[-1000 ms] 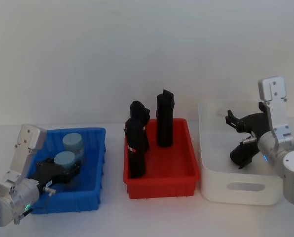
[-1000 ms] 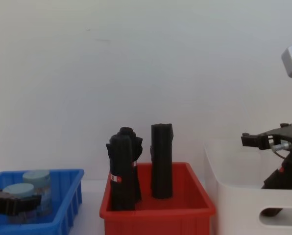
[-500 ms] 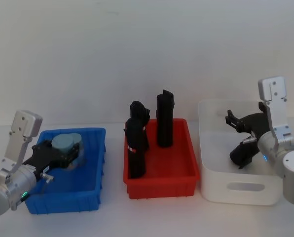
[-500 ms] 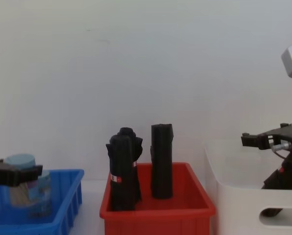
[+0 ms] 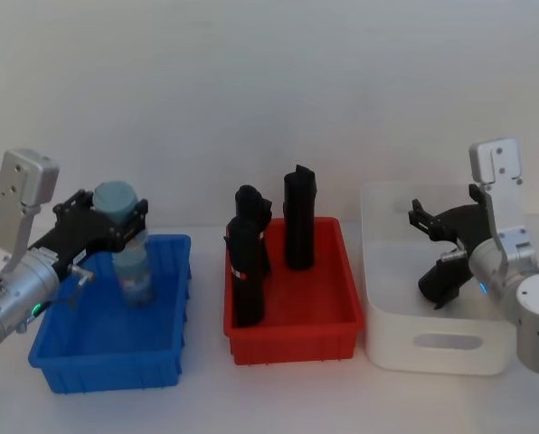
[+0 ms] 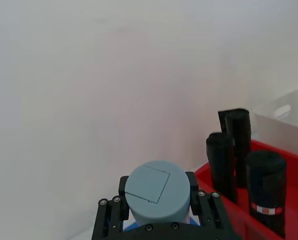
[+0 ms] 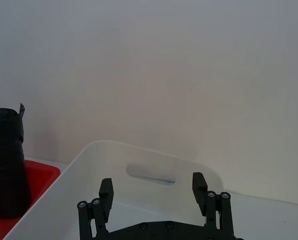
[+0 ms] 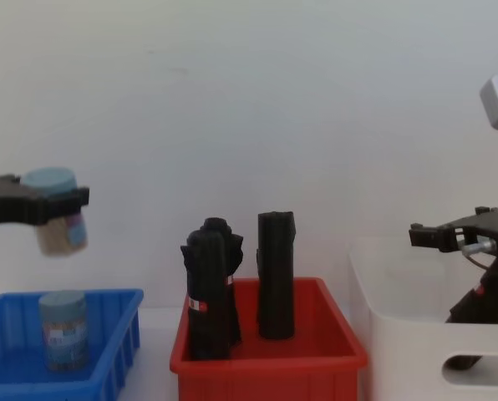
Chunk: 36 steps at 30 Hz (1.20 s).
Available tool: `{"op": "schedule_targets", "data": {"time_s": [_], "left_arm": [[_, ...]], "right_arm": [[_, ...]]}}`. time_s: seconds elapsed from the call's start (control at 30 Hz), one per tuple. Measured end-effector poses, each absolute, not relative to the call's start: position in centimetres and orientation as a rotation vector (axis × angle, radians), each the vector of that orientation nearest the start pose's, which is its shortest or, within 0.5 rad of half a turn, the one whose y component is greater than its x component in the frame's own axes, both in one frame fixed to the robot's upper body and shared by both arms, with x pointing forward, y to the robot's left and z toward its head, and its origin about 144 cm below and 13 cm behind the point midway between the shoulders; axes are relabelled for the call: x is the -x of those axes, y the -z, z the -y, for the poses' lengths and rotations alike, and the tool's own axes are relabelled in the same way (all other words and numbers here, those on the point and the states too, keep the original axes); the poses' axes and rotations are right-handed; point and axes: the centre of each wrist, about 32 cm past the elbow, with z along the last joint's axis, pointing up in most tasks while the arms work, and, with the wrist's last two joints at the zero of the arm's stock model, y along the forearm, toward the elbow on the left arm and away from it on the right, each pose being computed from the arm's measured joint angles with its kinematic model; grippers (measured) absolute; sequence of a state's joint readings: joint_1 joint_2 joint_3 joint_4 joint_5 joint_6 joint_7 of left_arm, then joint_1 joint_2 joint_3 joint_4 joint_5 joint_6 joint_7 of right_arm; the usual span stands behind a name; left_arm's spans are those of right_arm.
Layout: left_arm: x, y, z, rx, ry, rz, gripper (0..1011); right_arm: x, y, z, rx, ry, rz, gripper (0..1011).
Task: Pick the cotton swabs from the blue box and place them into the white box.
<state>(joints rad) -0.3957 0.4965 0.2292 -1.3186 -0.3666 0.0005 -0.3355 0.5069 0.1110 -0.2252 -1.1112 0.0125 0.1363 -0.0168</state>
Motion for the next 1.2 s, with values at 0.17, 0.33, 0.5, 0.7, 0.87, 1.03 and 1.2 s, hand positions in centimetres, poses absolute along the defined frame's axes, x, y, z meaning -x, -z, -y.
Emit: {"op": "schedule_targets", "data": {"time_s": [0.17,0.33,0.5,0.7,0.87,1.03,1.2], "left_arm": [[-56.0,-123.5,-34.4,-0.050,-1.121,0.219,670],[-56.6,-125.0,-34.3,0.023,-1.061,0.272,670],[-57.3,-126.3,-34.1,0.093,-0.994,0.308,670],[-57.8,-126.9,-33.9,0.151,-0.935,0.324,670],[-58.4,-127.2,-33.8,0.188,-0.889,0.328,670],[-58.9,-127.3,-33.5,0.207,-0.855,0.325,670],[-59.5,-127.2,-33.2,0.222,-0.817,0.313,670]], "right_arm": [[-59.2,-119.3,21.2,0.210,1.411,0.087,1002],[-58.8,-119.9,21.3,0.174,1.357,0.094,1002],[-58.3,-120.7,21.4,0.136,1.294,0.100,1002],[-57.7,-121.5,21.5,0.096,1.225,0.105,1002],[-57.4,-122.0,21.6,0.071,1.160,0.110,1002],[-57.3,-121.9,21.3,0.074,1.130,0.130,1001],[-57.3,-121.8,20.8,0.085,1.111,0.149,1002]]}}
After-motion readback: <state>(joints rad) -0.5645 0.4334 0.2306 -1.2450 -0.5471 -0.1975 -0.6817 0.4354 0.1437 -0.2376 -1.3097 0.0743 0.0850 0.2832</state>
